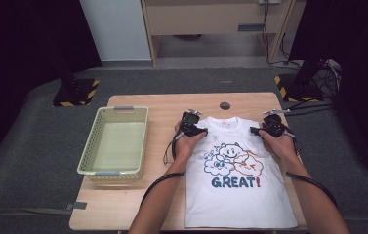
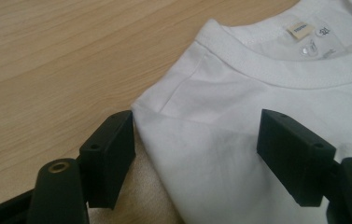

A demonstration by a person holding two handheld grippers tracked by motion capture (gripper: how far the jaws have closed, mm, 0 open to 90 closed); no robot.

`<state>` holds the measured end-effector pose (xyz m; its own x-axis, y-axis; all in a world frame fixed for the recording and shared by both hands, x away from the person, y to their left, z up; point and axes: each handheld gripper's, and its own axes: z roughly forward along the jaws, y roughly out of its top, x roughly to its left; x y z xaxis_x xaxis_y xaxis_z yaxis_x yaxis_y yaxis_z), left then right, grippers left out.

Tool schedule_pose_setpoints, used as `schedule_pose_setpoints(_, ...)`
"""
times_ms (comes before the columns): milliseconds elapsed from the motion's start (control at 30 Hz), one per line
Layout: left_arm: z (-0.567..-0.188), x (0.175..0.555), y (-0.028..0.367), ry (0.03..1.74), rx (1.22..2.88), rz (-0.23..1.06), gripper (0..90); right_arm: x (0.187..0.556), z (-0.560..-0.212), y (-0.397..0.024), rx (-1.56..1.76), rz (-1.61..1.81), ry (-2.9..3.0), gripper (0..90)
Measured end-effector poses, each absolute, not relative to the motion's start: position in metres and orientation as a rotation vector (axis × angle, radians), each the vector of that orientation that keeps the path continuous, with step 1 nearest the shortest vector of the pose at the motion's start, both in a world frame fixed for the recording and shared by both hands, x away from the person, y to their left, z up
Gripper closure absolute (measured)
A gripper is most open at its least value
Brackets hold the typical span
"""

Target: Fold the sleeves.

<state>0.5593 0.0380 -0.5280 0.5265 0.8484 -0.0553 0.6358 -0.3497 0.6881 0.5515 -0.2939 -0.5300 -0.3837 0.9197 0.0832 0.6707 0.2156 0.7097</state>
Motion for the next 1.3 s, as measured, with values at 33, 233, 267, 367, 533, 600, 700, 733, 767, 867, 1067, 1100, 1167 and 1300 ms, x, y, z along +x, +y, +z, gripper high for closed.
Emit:
schedule_pose_setpoints(33,-0.528,0.559,0.037,1.201,2.1,0.423,27.9,0.553,-0.53,-0.294,1.48,0.969,2.136,33.7)
schedule_pose_setpoints(233,-0.529,0.56,0.035,1.187,2.096,0.44,33.7,0.557,-0.532,-0.291,1.459,0.98,2.133,36.9)
schedule_pose_setpoints(267,-0.529,0.56,0.034,1.186,2.096,0.437,35.8,0.557,-0.532,-0.291,1.453,0.984,2.134,38.2)
schedule_pose_setpoints(367,-0.528,0.558,0.033,1.186,2.096,0.439,42.6,0.557,-0.532,-0.289,1.439,0.996,2.128,46.7)
schedule_pose_setpoints(533,-0.527,0.555,0.03,1.169,2.1,0.422,57.9,0.556,-0.531,-0.284,1.424,0.996,2.158,62.3)
schedule_pose_setpoints(600,-0.527,0.554,0.029,1.163,2.099,0.412,64.3,0.556,-0.531,-0.283,1.417,1.001,2.167,67.3)
schedule_pose_setpoints(700,-0.527,0.553,0.028,1.163,2.093,0.402,70.8,0.555,-0.53,-0.283,1.423,1.009,2.181,73.6)
schedule_pose_setpoints(733,-0.527,0.553,0.027,1.164,2.092,0.399,72.2,0.555,-0.53,-0.283,1.423,1.013,2.185,75.6)
schedule_pose_setpoints(767,-0.527,0.552,0.027,1.165,2.091,0.396,73.6,0.554,-0.53,-0.283,1.423,1.016,2.187,76.7)
schedule_pose_setpoints(867,-0.526,0.552,0.027,1.163,2.095,0.384,78.2,0.554,-0.529,-0.282,1.431,1.017,2.192,80.2)
schedule_pose_setpoints(1067,-0.526,0.551,0.027,1.166,2.091,0.366,82.4,0.553,-0.528,-0.282,1.433,1.018,2.213,84.1)
schedule_pose_setpoints(1100,-0.526,0.552,0.027,1.169,2.091,0.362,82.7,0.553,-0.528,-0.282,1.433,1.019,2.213,84.2)
schedule_pose_setpoints(1167,-0.525,0.552,0.026,1.174,2.093,0.358,83.3,0.553,-0.528,-0.282,1.437,1.019,2.213,84.7)
schedule_pose_setpoints(1300,-0.524,0.553,0.026,1.185,2.092,0.357,83.9,0.553,-0.526,-0.282,1.431,1.017,2.21,85.3)
